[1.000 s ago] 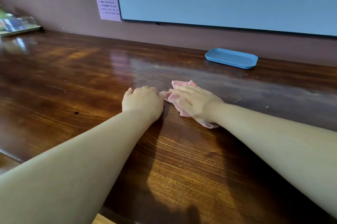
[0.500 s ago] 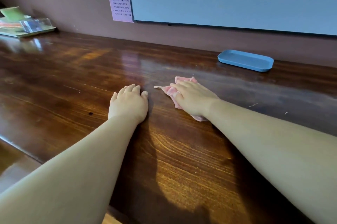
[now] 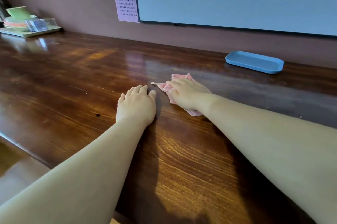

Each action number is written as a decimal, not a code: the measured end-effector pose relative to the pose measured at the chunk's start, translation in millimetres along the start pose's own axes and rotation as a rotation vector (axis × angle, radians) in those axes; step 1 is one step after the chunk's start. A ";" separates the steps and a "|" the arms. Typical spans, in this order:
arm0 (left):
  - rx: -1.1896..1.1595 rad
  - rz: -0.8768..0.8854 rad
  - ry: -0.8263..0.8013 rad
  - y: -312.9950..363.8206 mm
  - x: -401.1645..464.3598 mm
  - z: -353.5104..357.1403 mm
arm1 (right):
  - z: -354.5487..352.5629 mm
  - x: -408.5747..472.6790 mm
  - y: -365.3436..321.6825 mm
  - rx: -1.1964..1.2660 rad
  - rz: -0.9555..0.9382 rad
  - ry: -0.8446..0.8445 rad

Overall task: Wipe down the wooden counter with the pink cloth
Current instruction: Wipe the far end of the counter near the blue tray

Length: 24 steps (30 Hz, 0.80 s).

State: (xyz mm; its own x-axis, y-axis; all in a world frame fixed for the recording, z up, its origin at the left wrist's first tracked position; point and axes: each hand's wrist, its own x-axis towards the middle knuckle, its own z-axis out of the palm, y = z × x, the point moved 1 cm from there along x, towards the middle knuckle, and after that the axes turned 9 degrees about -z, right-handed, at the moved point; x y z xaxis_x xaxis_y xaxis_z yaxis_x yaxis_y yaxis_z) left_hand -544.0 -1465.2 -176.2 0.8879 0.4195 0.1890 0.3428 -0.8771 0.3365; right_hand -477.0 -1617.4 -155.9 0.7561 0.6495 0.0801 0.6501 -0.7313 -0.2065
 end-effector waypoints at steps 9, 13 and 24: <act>-0.070 -0.005 0.040 -0.5 0.5 -1.5 | -2.5 16.2 -5.7 0.097 -0.051 -0.002; -0.145 -0.014 0.067 -0.7 -0.4 -3.0 | 3.5 14.9 -27.1 0.038 -0.178 -0.017; -0.279 -0.085 0.082 -2.0 -4.8 -9.9 | 2.7 0.3 -34.3 0.080 -0.131 -0.005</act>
State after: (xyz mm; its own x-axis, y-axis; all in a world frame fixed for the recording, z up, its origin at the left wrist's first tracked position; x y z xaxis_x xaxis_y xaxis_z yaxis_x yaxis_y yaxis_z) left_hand -552.0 -1463.1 -168.7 0.8278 0.5164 0.2191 0.3077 -0.7446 0.5924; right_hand -499.3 -1591.6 -151.5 0.6646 0.7396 0.1064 0.7350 -0.6214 -0.2714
